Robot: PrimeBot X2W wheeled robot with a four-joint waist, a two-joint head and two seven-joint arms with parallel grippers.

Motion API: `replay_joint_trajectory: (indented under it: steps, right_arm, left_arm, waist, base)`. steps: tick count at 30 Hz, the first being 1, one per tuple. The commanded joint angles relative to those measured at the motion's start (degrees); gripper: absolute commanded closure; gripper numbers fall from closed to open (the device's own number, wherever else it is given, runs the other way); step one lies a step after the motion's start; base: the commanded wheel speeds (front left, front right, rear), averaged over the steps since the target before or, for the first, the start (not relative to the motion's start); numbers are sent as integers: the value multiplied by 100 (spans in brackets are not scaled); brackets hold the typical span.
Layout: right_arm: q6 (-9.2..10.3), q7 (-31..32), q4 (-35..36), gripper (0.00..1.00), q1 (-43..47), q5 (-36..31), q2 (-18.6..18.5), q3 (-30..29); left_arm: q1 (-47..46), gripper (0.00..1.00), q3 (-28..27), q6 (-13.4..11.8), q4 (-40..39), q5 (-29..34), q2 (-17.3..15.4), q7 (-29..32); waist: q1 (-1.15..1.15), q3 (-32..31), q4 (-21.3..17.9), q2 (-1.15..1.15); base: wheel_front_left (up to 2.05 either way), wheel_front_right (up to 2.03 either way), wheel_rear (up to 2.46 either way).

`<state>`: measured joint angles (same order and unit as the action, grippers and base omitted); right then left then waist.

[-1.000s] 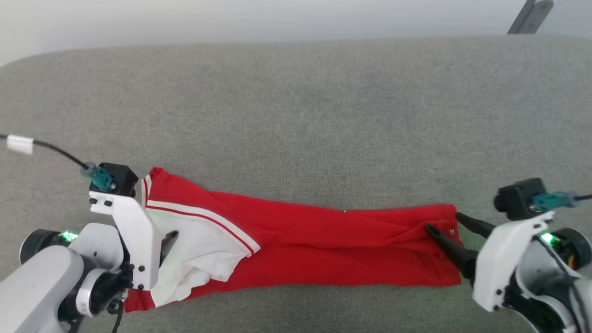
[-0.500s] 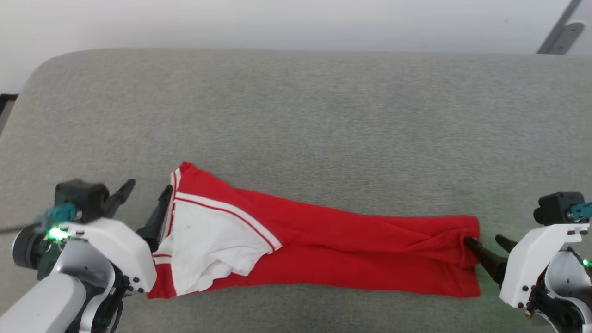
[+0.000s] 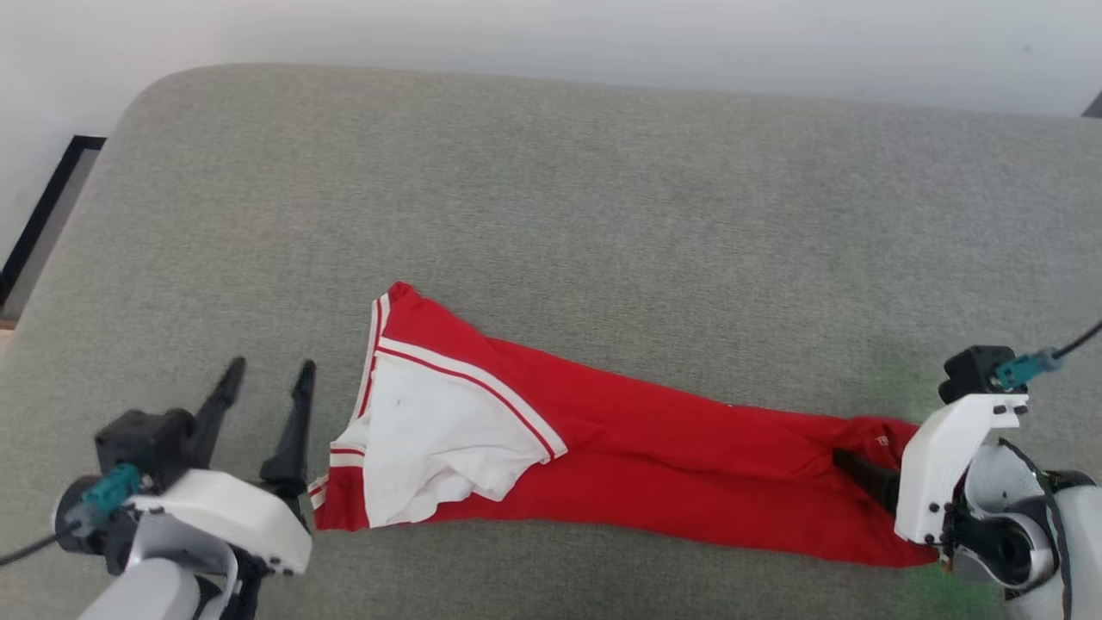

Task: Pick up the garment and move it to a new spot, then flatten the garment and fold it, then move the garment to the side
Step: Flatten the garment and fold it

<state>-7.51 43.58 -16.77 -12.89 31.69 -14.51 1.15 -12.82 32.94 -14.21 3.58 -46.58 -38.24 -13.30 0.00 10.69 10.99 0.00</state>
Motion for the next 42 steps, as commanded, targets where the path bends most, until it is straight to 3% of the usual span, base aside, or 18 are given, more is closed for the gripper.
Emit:
replay_joint_trajectory:
  steps: [1,6,12,23,31,36,42]
  right_arm:
    - [2,96,-467,0,44,36,138,182]
    - [2,175,-946,0,-38,104,228,277]
    - [2,379,-867,0,6,230,63,341]
    - [5,991,379,0,299,4,-305,-31]
    - [2,1272,1255,0,492,-214,-208,-410]
    - [2,1272,1239,0,506,-364,-145,-556]
    - [2,1155,737,0,355,-298,-89,-428]
  left_arm:
    - [119,0,-47,45,125,61,84,-101]
    - [295,0,-291,228,214,163,345,-192]
    - [554,0,-738,454,101,522,548,-196]
    - [1037,0,-1647,953,-78,1201,1056,-194]
    - [1137,0,-2089,1338,-92,1666,1501,-194]
    - [1065,0,-2298,1590,-40,1924,1749,-195]
    - [986,0,-2523,1840,35,2157,2016,-195]
  waist:
    - [0,-27,65,0]
    - [0,-84,134,0]
    - [0,-130,99,0]
    - [0,-140,-88,0]
    - [0,-15,-157,0]
    - [0,47,-139,0]
    - [0,111,-92,0]
  base:
    - [0,0,0]
    - [0,0,0]
    - [0,0,0]
    - [0,0,0]
    - [0,0,0]
    - [0,0,0]
    - [0,0,0]
